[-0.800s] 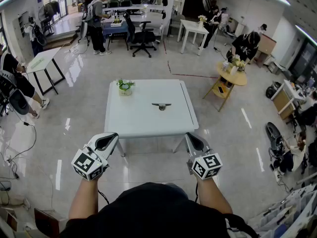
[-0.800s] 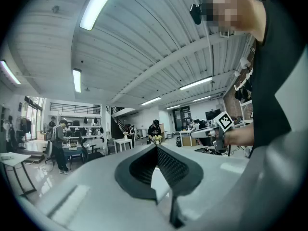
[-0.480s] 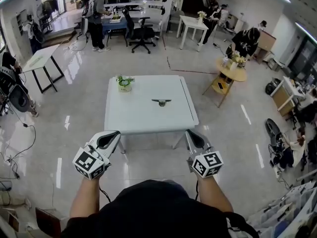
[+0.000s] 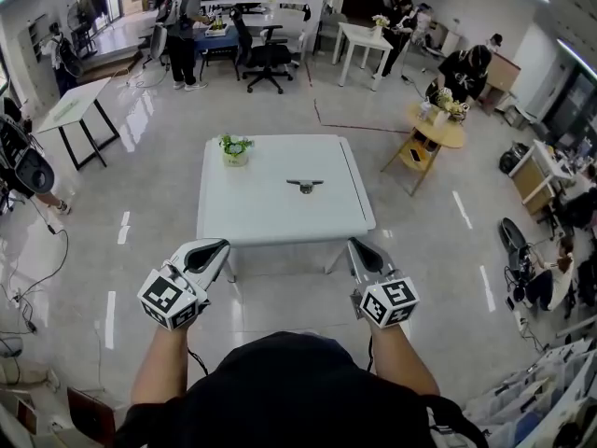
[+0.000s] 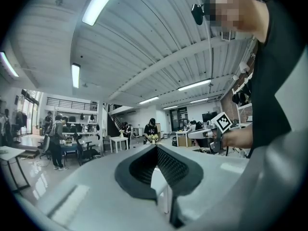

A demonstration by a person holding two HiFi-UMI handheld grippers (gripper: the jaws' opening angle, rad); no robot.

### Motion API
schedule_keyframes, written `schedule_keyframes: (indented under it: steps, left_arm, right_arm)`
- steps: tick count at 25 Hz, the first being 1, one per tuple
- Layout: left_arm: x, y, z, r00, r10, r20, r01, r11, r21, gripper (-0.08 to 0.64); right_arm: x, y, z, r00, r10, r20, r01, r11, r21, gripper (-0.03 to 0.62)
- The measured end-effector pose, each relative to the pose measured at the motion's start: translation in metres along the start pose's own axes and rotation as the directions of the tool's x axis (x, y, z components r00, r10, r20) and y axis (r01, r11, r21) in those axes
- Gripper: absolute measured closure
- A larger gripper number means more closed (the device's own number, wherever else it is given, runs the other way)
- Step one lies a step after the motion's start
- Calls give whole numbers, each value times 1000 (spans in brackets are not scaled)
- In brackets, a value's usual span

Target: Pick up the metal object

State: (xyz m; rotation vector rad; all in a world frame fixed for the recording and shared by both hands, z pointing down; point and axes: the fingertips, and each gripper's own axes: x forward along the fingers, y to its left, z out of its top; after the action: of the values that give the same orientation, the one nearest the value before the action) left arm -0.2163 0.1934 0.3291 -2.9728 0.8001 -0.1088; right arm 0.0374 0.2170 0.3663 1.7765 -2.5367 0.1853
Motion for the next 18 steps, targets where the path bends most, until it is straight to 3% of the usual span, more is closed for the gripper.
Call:
schedule_keyframes:
  steps: [8, 18]
  left_arm:
    - [3, 10, 4, 1000, 8, -2, -8, 1000, -15, 520]
    - [10, 10, -6, 1000, -1, -26, 0, 1000, -28, 403]
  right_arm:
    - [9, 0, 6, 1000, -8, -3, 8, 998, -63, 556]
    - [5, 5, 5, 999, 48, 23, -46, 996, -73, 431]
